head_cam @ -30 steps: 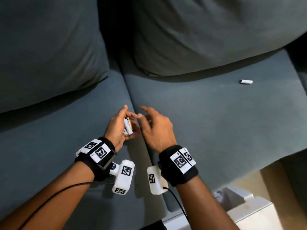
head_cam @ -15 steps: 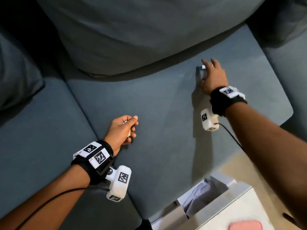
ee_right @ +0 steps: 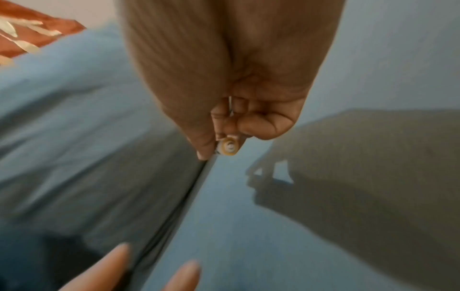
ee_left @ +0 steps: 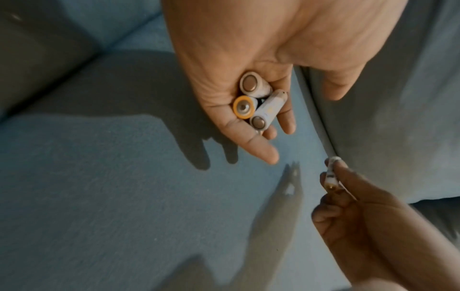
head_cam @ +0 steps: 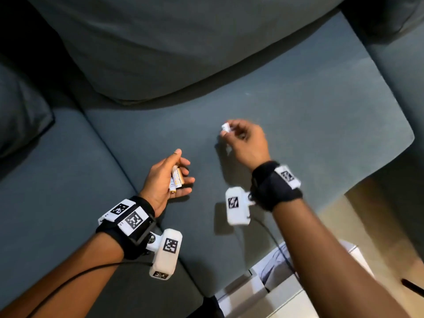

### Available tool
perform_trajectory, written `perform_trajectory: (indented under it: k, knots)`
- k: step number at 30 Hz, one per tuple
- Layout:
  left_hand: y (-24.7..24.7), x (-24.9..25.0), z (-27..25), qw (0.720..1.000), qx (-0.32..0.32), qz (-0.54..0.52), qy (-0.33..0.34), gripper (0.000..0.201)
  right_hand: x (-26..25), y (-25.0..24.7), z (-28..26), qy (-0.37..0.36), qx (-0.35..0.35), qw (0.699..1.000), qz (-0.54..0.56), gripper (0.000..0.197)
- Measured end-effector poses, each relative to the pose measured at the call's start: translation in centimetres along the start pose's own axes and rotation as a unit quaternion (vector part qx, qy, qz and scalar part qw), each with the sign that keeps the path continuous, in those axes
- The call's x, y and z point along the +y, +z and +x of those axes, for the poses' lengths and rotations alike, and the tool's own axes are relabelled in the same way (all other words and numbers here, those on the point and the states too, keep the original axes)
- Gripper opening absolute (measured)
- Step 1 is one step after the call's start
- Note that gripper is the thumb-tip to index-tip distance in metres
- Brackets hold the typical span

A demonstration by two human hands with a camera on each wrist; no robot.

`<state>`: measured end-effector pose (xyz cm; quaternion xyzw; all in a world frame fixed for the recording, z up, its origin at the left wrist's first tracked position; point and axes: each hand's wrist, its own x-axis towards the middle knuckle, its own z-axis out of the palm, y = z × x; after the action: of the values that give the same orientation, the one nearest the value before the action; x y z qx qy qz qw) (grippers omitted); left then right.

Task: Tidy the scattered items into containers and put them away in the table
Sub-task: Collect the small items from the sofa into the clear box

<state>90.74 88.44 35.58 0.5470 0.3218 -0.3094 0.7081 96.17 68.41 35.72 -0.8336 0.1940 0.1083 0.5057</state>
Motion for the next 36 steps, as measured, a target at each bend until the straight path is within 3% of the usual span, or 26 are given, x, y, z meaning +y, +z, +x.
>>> perform_trajectory:
  k: [2,4,7,9,13,16,18,21,23,26,29,36]
  knots:
    - [-0.6,-0.1,-0.4,0.999,-0.017,-0.026,-0.018,0.045,-1.6,3.6,-5.7,0.019,-0.048,0.995,0.090,0.022]
    - [-1.4,-0.4,-0.9,0.997,-0.038,-0.056,-0.029,0.049,-2.5,6.5,-9.8,-0.007,-0.077,0.995,0.057,0.034]
    - [-3.3,-1.3,-1.6,0.998,0.014,-0.063,-0.006,0.040,-2.1,9.0,-12.5,-0.037,0.028,0.999,0.007,0.021]
    - [-5.3,-1.8,-2.4,0.998,0.040,-0.052,0.008,0.038,-1.8,9.8,-13.4,0.011,0.083,0.995,0.061,0.011]
    - [-10.8,-3.0,-5.7,0.998,0.038,-0.031,0.028,0.042,-0.7,13.8,-16.6,0.086,0.012,0.993,0.085,0.010]
    - [-16.7,-4.7,-9.3,0.997,0.046,0.035,0.055,0.045,0.4,18.5,-22.4,0.005,-0.059,0.996,-0.066,0.019]
    - [-22.0,-6.3,-12.2,0.992,0.054,0.087,0.072,0.044,1.5,22.1,-27.8,-0.075,-0.102,0.965,-0.231,0.043]
    - [-30.7,-9.8,-17.0,0.981,0.067,0.151,0.100,0.037,3.2,27.8,-35.6,-0.079,-0.109,0.907,-0.400,0.075]
    - [-36.8,-12.4,-19.9,0.975,0.080,0.178,0.108,0.037,3.6,31.7,-39.5,-0.050,-0.069,0.909,-0.409,0.077]
    - [-44.0,-16.8,-23.6,0.965,0.111,0.220,0.088,0.045,3.6,36.1,-42.6,0.019,-0.009,0.918,-0.396,0.077]
    - [-48.0,-20.9,-26.0,0.965,0.121,0.225,0.060,0.043,3.3,38.0,-43.8,0.048,0.021,0.925,-0.377,0.076]
    - [-47.4,-25.1,-28.2,0.964,0.097,0.237,0.074,0.036,4.7,37.0,-44.3,0.026,0.011,0.926,-0.378,0.077]
